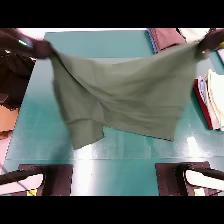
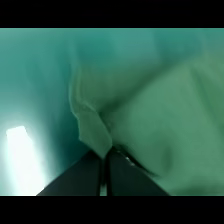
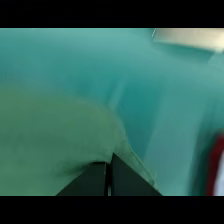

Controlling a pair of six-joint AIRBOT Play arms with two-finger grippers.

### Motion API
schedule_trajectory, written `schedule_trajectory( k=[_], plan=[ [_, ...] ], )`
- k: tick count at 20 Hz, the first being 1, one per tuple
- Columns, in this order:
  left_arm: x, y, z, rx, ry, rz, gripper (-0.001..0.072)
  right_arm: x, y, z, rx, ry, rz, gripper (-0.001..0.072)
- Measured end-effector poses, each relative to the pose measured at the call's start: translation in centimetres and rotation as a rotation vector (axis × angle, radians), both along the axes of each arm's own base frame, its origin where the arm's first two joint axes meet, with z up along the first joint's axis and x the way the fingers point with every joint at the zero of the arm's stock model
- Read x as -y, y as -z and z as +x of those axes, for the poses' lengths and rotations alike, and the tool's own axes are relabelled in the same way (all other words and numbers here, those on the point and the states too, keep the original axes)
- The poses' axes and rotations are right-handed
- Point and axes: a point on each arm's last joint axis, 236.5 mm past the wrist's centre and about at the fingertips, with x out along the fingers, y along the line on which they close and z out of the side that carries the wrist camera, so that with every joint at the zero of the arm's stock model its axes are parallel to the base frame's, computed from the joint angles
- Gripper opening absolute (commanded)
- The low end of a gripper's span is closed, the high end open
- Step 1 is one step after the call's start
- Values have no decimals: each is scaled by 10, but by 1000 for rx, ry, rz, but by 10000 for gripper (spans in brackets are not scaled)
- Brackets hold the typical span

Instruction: Fold the shirts.

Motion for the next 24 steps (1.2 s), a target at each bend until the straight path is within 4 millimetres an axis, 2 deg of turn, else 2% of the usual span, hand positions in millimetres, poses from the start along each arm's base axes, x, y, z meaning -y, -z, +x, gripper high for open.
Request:
schedule_trajectory(
  k=[1, 2, 3, 4, 6, 9, 12, 15, 17, 19, 24],
  plan=[
    [0, 36, 8, -78, -7, 0, 342, 0, 30, 9, -67, 1, 4, 263],
    [-1, 66, 12, -144, -16, 2, 489, 0, 59, 17, -126, 3, 8, 383],
    [-5, 89, 14, -195, -30, 2, 489, 1, 86, 23, -183, 4, 15, 384],
    [-10, 104, 16, -227, -44, 0, 489, -1, 102, 27, -218, 6, 32, 384],
    [-28, 117, 18, -262, -84, -8, 489, -5, 121, 33, -265, 6, 92, 380],
    [-62, 119, 6, -304, -146, -18, 489, -16, 126, 27, -297, -22, 216, 362],
    [-88, 138, -29, -376, -200, -22, 489, -25, 123, 6, -306, -51, 303, 362],
    [-92, 179, -72, -465, -236, -40, 489, -33, 128, -21, -322, -58, 345, 362],
    [-87, 207, -94, -514, -257, -71, 488, -40, 133, -40, -336, -62, 367, 362],
    [-80, 225, -104, -528, -277, -107, 488, -47, 139, -55, -347, -67, 384, 362],
    [-49, 244, -109, -520, -246, -158, 487, -58, 139, -74, -344, -71, 424, 362]
  ],
)
